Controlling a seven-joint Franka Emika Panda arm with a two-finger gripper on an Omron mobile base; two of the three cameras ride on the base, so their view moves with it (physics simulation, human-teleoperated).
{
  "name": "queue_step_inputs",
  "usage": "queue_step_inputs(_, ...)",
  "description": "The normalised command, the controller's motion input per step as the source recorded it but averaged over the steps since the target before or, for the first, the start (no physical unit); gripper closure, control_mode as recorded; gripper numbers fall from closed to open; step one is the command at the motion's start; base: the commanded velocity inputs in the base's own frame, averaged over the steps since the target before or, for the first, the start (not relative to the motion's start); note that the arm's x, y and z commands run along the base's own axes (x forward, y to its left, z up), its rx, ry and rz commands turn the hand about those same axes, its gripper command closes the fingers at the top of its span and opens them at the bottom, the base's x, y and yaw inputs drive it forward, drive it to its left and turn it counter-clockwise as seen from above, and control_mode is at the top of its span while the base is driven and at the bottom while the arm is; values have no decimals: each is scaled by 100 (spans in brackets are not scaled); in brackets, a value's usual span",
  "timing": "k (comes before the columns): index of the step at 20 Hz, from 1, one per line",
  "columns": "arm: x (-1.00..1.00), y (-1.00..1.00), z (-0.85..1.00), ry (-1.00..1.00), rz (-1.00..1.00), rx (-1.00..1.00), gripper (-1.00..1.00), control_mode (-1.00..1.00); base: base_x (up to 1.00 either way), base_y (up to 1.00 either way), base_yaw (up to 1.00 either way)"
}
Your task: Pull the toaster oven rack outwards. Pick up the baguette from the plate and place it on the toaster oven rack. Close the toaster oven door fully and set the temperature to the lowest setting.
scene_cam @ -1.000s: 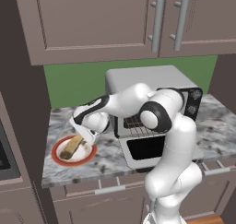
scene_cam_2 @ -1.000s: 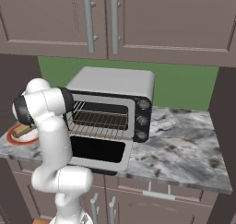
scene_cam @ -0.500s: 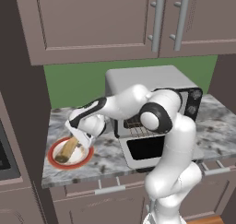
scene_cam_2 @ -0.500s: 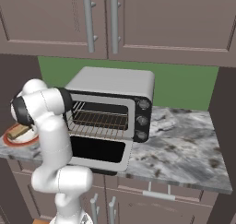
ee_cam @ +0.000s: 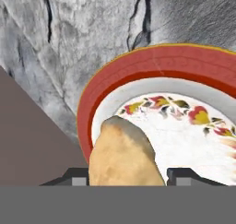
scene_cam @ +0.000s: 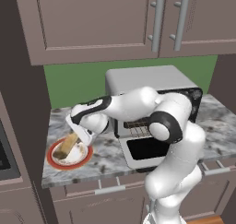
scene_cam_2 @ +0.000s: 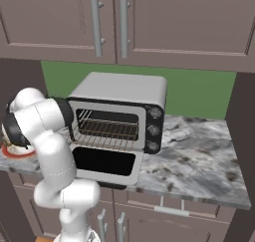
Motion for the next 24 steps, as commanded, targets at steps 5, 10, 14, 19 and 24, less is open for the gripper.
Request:
queue_step_inputs(5, -14, -31, 73, 2, -9, 2, 100, -100, 0, 0, 0)
queue_step_inputs(10, -18, -59, 59, 16, -9, 0, 100, -100, 0, 0, 0)
queue_step_inputs(14, -27, -74, 52, 22, -9, 0, 100, -100, 0, 0, 0)
queue_step_inputs(19, -36, -76, 55, 17, -9, 0, 100, -100, 0, 0, 0)
queue_step_inputs(24, -44, -88, 24, 13, -12, 0, 100, -100, 0, 0, 0)
